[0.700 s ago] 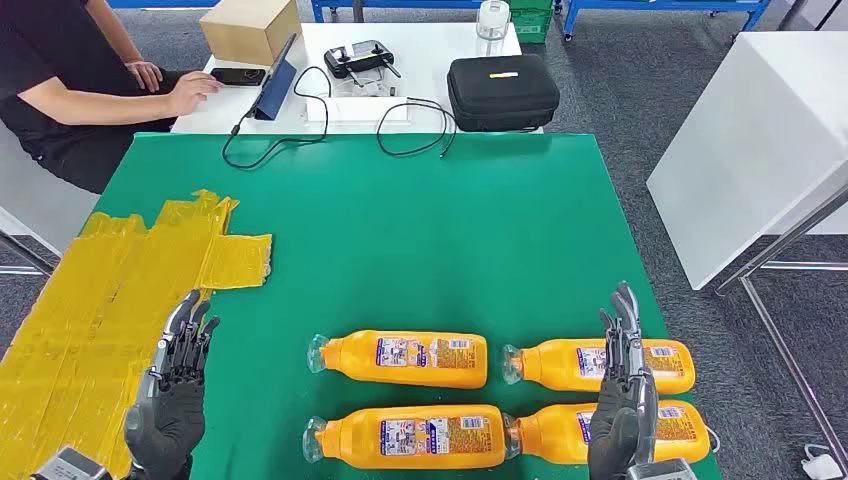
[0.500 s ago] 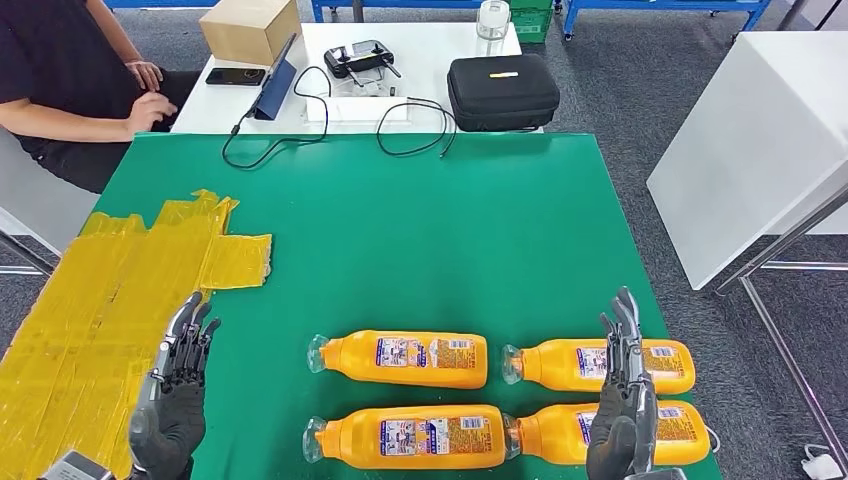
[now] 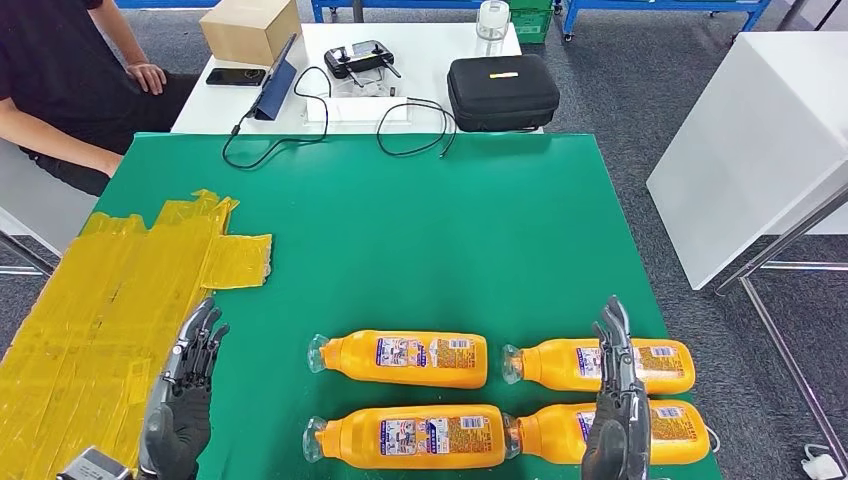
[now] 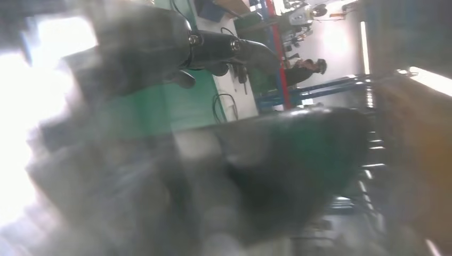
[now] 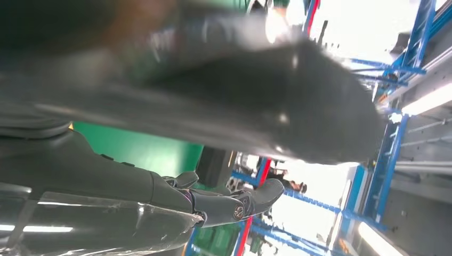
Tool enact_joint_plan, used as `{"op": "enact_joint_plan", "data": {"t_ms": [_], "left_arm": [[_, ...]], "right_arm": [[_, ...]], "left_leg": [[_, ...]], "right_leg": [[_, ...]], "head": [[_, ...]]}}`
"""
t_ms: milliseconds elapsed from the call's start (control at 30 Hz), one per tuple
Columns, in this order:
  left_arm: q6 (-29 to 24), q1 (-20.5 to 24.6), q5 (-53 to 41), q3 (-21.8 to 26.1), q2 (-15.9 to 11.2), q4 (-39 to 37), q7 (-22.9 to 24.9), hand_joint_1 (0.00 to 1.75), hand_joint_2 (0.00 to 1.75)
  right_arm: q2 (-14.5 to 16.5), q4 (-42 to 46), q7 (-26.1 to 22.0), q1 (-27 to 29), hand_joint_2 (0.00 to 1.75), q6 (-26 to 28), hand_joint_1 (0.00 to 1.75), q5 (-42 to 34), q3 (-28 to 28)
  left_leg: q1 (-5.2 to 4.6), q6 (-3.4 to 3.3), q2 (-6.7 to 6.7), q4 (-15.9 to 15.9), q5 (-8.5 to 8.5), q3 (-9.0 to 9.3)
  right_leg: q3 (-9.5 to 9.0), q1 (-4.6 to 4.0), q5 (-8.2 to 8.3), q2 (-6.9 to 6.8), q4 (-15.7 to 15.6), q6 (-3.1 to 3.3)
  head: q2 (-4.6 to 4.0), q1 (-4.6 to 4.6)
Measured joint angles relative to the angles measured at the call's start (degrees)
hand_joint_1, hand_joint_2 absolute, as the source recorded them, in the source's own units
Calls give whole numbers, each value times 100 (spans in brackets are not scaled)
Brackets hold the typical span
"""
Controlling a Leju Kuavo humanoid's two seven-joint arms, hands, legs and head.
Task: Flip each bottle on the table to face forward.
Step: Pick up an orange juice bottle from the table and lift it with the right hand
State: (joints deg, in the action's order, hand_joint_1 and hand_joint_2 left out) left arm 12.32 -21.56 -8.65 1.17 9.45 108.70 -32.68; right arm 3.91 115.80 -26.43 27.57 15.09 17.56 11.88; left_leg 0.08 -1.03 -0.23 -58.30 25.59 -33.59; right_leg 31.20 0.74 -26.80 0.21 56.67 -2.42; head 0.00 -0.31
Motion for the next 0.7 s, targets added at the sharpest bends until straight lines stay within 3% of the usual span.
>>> {"op": "enact_joint_plan", "data": {"t_ms": [300,333,433,467,567,700], "left_arm": [[269,15,259,14,30,-5,-230,175,0],[285,20,271,18,33,-7,-237,175,0],[298,36,277,39,41,-14,-240,51,0],[281,43,268,46,46,-16,-225,7,0],[145,68,166,73,73,-38,-108,0,0],[-43,79,-4,136,85,-85,34,0,0]], "right_arm": [[-45,0,-1,8,0,-112,172,-74,5],[-50,0,-1,8,0,-114,147,-81,5],[-61,0,-3,9,0,-113,19,-72,4],[-66,0,-5,11,44,-108,0,-43,4],[-113,16,-3,43,175,-120,0,49,2],[-298,194,56,216,175,-212,0,174,-21]], "left_leg": [[0,0,0,0,0,-1],[0,0,0,0,0,-1],[0,0,0,0,0,0],[0,0,0,0,0,0],[0,0,-1,0,0,1],[-1,0,-1,0,0,-2]], "right_leg": [[-5,0,0,0,0,0],[-5,0,0,0,0,0],[-4,0,0,0,0,0],[-3,0,0,0,0,0],[-1,0,0,0,0,0],[-2,1,0,0,0,0]], "head": [[0,1],[0,1],[0,0],[0,0],[0,1],[0,1]]}}
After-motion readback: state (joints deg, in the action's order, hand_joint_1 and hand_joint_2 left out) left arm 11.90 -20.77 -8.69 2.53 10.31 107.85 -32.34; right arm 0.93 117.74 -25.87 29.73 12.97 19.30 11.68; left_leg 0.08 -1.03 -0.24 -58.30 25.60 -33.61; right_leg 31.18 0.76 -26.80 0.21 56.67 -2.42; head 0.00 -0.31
